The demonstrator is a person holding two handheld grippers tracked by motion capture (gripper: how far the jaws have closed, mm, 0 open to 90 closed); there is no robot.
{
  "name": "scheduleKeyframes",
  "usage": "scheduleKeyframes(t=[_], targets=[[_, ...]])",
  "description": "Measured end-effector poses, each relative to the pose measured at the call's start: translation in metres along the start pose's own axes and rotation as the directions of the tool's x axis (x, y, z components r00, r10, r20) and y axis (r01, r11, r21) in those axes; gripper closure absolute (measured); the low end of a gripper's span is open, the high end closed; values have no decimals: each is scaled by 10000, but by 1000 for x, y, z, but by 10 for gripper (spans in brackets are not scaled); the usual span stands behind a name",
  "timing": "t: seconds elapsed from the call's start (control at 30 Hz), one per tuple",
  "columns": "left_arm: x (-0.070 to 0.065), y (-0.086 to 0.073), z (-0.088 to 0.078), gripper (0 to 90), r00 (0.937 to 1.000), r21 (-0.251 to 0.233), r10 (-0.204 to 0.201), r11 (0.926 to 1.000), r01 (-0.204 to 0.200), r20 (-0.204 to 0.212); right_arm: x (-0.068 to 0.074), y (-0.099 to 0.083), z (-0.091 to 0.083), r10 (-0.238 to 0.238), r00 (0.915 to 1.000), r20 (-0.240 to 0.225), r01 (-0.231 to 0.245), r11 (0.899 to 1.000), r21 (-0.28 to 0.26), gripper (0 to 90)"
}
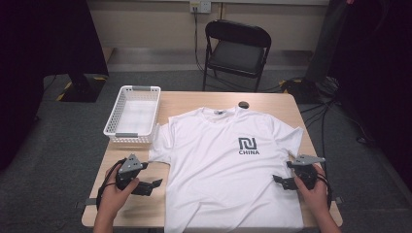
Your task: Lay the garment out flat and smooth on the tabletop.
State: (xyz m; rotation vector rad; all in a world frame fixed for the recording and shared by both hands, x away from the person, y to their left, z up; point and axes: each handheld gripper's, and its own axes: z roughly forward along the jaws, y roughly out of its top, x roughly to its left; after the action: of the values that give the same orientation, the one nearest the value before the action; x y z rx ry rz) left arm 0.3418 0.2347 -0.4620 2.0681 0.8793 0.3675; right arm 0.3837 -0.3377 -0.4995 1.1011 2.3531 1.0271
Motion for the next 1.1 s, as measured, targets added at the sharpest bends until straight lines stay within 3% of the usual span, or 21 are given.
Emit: scheduleKeyframes(t=[1.1], targets=[[14,-16,-13,144,9989,85,-241,9997,244,-412,0,0,0,-1,10000,-3,1,10000,2,130]])
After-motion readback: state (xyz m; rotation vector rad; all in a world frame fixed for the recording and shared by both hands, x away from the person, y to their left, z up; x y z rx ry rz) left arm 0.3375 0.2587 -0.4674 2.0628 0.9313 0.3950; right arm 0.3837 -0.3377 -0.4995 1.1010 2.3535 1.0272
